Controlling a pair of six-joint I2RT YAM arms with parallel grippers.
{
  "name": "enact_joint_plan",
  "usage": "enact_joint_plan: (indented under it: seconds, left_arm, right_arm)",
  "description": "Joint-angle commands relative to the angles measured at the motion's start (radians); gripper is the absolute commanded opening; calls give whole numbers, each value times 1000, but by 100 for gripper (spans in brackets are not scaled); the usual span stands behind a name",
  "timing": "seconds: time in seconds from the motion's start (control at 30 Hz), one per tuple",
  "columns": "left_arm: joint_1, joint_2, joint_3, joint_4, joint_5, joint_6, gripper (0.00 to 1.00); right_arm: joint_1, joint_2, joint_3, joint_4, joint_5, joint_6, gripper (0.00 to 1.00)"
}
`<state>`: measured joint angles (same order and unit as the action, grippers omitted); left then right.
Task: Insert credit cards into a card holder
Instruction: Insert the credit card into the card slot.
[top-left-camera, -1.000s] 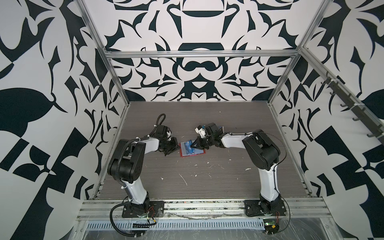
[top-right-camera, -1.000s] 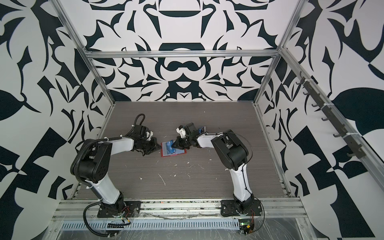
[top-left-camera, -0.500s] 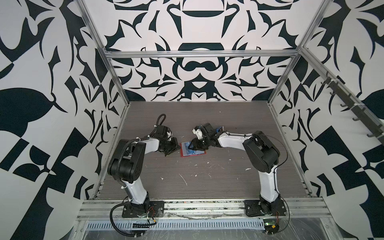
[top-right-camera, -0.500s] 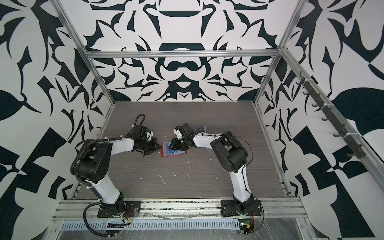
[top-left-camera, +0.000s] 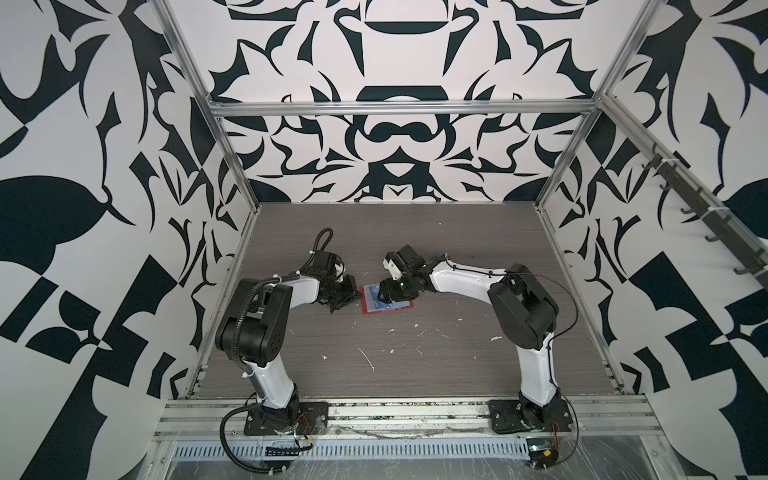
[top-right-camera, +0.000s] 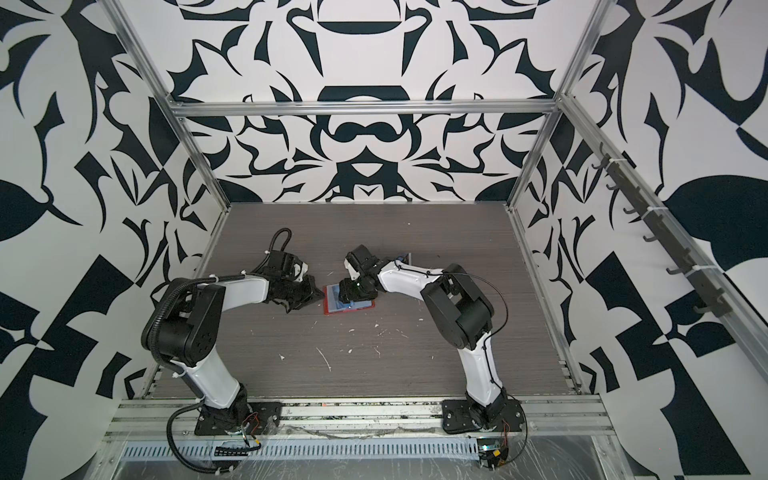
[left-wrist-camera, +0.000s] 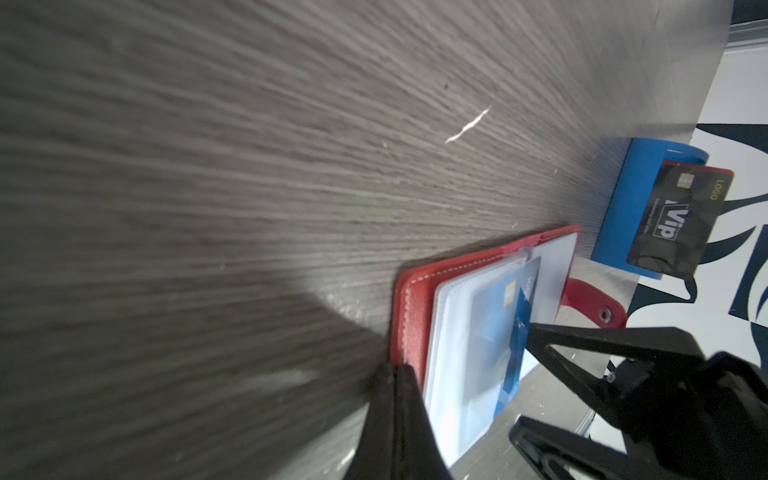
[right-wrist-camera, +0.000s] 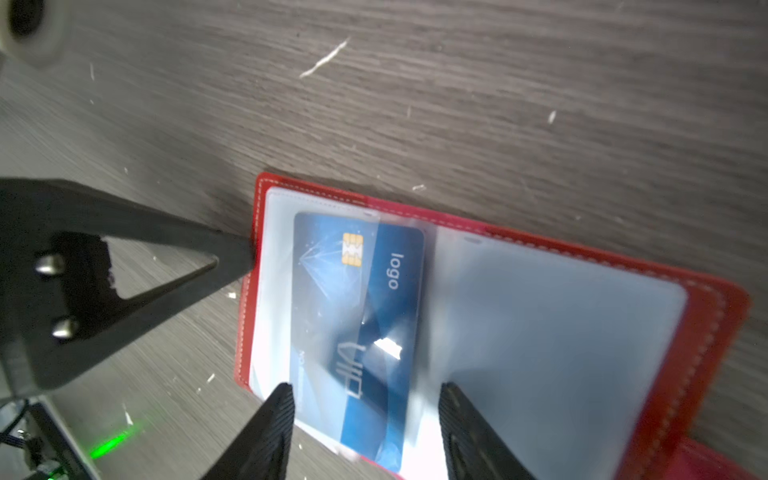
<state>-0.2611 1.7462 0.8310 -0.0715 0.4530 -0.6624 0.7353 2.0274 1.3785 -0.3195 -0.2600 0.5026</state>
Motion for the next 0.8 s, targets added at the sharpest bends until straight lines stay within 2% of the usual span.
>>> enact_joint_plan:
  seconds: [0.0, 0.1, 0.3, 0.53, 0.77]
  left_arm:
    - [1, 12, -16, -33, -4, 7, 0]
    - [1, 12, -15, -33, -5, 7, 0]
    - [0, 13, -15, -34, -4, 9, 0]
    - [0, 16, -15, -34, -3, 7, 0]
    - [2, 17, -15, -34, -2, 8, 0]
  right_arm:
    - [9, -51, 35, -75, 75, -31, 62]
    - [12, -56, 44, -77, 98, -36, 59]
    - [13, -52, 81, -122, 156, -59, 46]
    - [13, -24, 121, -168, 206, -80, 21]
    - [16, 30, 173, -220, 225, -93, 7]
